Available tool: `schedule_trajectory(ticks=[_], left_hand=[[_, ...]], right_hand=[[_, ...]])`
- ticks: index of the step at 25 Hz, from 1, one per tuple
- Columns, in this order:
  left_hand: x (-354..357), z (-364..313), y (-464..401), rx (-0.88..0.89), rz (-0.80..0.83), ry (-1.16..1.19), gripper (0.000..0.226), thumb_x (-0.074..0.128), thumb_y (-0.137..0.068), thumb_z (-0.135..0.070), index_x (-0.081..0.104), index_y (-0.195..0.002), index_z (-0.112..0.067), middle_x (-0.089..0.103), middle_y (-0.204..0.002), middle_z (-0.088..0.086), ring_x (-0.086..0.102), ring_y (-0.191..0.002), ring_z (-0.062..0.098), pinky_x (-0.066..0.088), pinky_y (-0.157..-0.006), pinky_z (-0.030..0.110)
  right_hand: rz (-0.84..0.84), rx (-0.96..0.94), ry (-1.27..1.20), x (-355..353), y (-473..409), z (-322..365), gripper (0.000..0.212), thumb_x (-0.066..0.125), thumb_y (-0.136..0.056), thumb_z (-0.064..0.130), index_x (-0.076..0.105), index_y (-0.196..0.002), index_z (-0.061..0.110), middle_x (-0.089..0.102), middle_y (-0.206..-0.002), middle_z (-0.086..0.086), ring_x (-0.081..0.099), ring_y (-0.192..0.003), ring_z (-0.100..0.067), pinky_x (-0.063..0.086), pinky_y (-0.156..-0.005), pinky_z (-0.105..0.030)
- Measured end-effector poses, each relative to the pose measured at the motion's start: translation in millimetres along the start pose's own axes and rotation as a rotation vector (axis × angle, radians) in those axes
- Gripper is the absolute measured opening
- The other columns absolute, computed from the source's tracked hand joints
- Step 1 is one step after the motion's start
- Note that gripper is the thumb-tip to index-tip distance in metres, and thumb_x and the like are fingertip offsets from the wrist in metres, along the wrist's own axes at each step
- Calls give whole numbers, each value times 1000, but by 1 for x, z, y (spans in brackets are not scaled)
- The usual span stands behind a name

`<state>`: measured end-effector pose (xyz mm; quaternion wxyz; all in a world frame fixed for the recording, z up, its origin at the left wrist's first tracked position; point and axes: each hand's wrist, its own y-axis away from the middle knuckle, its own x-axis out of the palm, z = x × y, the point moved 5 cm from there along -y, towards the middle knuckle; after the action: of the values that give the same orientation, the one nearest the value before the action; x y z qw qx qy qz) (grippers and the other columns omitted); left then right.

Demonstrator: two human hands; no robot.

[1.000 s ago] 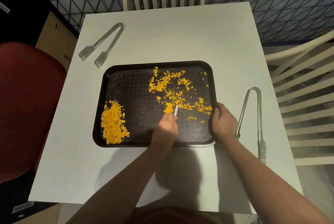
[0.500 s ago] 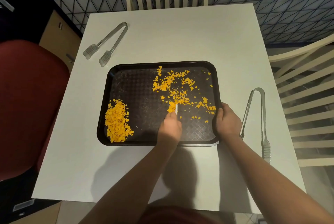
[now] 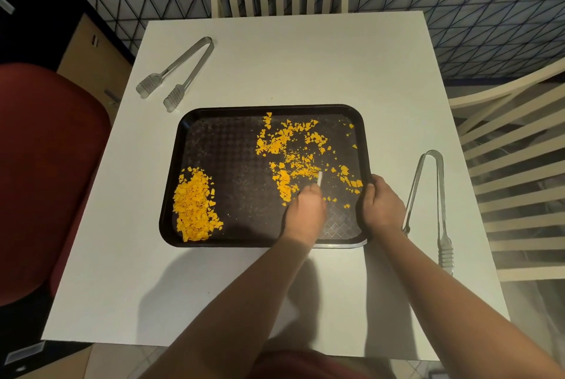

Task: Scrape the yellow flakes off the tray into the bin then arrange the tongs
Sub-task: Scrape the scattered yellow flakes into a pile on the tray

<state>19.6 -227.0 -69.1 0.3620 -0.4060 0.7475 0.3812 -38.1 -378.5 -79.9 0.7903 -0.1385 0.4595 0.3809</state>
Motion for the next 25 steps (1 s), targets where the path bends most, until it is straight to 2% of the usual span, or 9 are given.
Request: schedule_trajectory(ticks=[3,7,10,12,14,18,22,25], left_hand=[[-19,36,1,-145,-67,20,24,40,-95,-11,54,-111,-1,63,-101,16,65,-87,29,52,-75,35],[-35,57,9,-220,-125,25,23,40,-93,-12,54,-108,-1,62,-102,17,63,-89,33,50,-76,38],[-27,23,6,-80,-93,59,21,40,-95,-15,54,-106,-3,62,-98,15,63,-82,27,50,-68,34],[-17,-6,-1,26,-65,43,20,41,-95,-15,53,-105,-2,63,-98,16,63,-83,30,51,-70,37],[-11,-21,-7,48,-38,46,21,42,-94,-14,53,-106,-1,62,-101,18,63,-87,34,50,-71,40],[-14,-2,-13,-100,-54,70,20,42,-94,-11,53,-109,-1,62,-102,17,63,-89,32,51,-72,39],[-31,43,0,-304,-117,139,22,39,-94,-10,53,-110,-2,65,-98,18,64,-86,32,52,-72,38],[-44,64,11,-354,-179,115,23,40,-95,-12,53,-109,0,64,-100,19,63,-88,33,50,-74,38]], right_hand=[[2,4,5,0,0,0,31,34,-94,23,55,-116,19,67,-96,-11,59,-87,-38,35,-67,-31],[3,1,3,1,-1,-1,31,34,-95,23,54,-117,18,67,-95,-11,59,-86,-37,33,-66,-30],[4,0,6,1,-1,-1,31,34,-95,23,54,-118,18,67,-98,-10,59,-88,-37,33,-67,-30],[3,-11,3,1,-1,-1,32,33,-95,23,54,-119,19,67,-98,-10,60,-88,-36,37,-69,-31],[5,-14,4,0,-1,0,32,33,-95,24,54,-119,19,67,-99,-9,60,-88,-35,37,-69,-31],[4,-17,6,0,-1,-2,32,34,-95,23,54,-120,19,67,-99,-9,60,-88,-36,33,-67,-29],[13,-3,2,0,-1,-2,33,34,-95,23,53,-121,19,67,-101,-11,59,-91,-37,37,-70,-31],[15,-2,8,0,-1,-1,34,34,-95,23,52,-123,18,67,-103,-11,59,-92,-37,39,-72,-32]])
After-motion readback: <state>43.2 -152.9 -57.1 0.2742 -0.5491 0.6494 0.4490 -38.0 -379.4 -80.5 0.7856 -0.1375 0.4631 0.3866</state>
